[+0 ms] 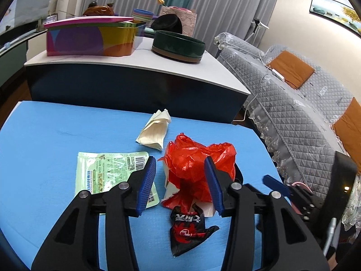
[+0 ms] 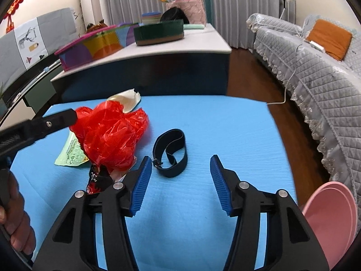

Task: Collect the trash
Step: 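Move both tools back to the red bag and black strap, then grasp the red plastic bag with the left tool while the right tool grasps the black strap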

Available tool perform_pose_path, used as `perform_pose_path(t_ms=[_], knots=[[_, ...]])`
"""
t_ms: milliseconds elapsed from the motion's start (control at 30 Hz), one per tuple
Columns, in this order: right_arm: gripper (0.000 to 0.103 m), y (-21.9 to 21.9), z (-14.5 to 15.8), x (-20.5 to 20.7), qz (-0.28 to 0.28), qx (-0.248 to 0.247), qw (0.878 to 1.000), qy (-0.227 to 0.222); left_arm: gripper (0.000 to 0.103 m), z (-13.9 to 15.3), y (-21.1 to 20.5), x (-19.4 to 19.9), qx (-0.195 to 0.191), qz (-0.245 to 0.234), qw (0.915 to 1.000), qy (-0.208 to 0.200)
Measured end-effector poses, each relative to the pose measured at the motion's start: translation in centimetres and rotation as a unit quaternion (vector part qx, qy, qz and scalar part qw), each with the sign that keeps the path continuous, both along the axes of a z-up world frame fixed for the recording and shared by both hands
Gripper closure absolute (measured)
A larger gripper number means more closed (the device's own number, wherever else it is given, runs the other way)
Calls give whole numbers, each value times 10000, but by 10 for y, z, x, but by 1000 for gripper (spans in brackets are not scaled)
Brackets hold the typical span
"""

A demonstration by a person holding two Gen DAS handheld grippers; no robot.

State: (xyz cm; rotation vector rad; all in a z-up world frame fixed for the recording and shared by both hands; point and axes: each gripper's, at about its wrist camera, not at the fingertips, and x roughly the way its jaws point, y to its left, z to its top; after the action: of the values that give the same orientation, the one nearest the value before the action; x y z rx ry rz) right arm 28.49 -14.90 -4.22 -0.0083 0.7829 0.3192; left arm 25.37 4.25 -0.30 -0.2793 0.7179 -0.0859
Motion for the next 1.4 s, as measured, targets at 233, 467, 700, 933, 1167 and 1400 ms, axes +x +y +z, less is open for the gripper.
perform_pose_path(t_ms=[233,467,700,933,1167,1400], knots=[[47,13,-19,14,19,-93,9997,209,59,-6,-2,7,-75,-116,9999,56],[54,15,-25,20,2,-185,9993,314,59,-8,0,11,-192,-158,9997,81],[92,11,-26,20,11,-211,9990,386,91,-8,-5,12,-229,-297,9992,110],[95,0,-14,12,-121,-152,9994,283,99,2,-10,7,-156,-353,9992,-47],[95,-13,6,0,-216,-147,9996,106,101,19,-19,-2,-29,-434,9987,-246],[95,-31,31,-17,-335,-95,9993,-104,101,33,-31,-15,117,-526,9977,-421]])
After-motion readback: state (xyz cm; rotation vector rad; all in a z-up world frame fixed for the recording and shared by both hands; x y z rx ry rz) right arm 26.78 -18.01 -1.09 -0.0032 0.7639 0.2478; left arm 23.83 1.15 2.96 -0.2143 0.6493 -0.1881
